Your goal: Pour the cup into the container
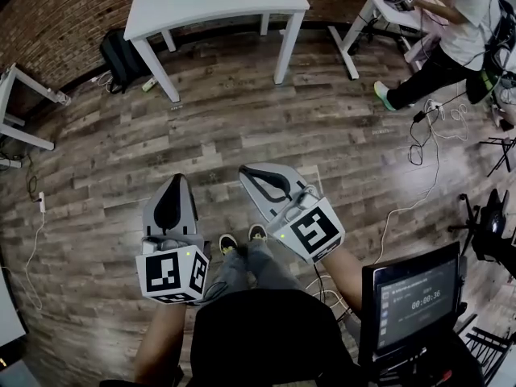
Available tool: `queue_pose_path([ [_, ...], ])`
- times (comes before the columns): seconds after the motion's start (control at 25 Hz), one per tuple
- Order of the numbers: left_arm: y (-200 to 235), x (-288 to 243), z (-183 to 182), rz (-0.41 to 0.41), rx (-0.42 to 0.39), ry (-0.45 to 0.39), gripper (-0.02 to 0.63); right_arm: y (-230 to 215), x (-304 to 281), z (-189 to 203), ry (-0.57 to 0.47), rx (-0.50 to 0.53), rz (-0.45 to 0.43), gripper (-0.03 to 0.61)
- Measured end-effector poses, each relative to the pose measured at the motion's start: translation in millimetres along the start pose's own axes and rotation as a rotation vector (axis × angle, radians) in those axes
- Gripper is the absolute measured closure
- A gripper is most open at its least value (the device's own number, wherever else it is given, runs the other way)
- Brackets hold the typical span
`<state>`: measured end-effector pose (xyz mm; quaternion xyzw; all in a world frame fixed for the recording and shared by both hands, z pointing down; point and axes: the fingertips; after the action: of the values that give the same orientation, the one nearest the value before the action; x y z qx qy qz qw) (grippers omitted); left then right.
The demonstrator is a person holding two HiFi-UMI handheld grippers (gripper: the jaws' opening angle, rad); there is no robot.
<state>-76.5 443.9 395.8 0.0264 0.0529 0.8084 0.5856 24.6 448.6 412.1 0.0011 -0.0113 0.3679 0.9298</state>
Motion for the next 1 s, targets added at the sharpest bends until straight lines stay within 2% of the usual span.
queue_pose_path([
  [0.4, 18, 31, 14, 0.064, 0.049, 0.022, 0.617, 30, 18, 20, 0.084, 0.033, 0.081, 0.578],
  [0.6, 26, 50, 33, 0.12, 0.076, 0.055, 0.617, 52, 35, 31, 0.123, 0.039, 0.152, 0.578],
  [1.0, 22, 65, 40, 0.144, 0.094, 0.059, 0.617, 74, 57, 45, 0.177, 0.028, 0.171, 0.578],
])
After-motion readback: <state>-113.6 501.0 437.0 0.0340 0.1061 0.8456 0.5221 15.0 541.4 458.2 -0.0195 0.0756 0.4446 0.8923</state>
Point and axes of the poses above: the fingertips, and each gripper's own axes: x backward along the fingers, y to its left, z out of its underside, and after that the axes turned 13 degrees about -y, right-handed
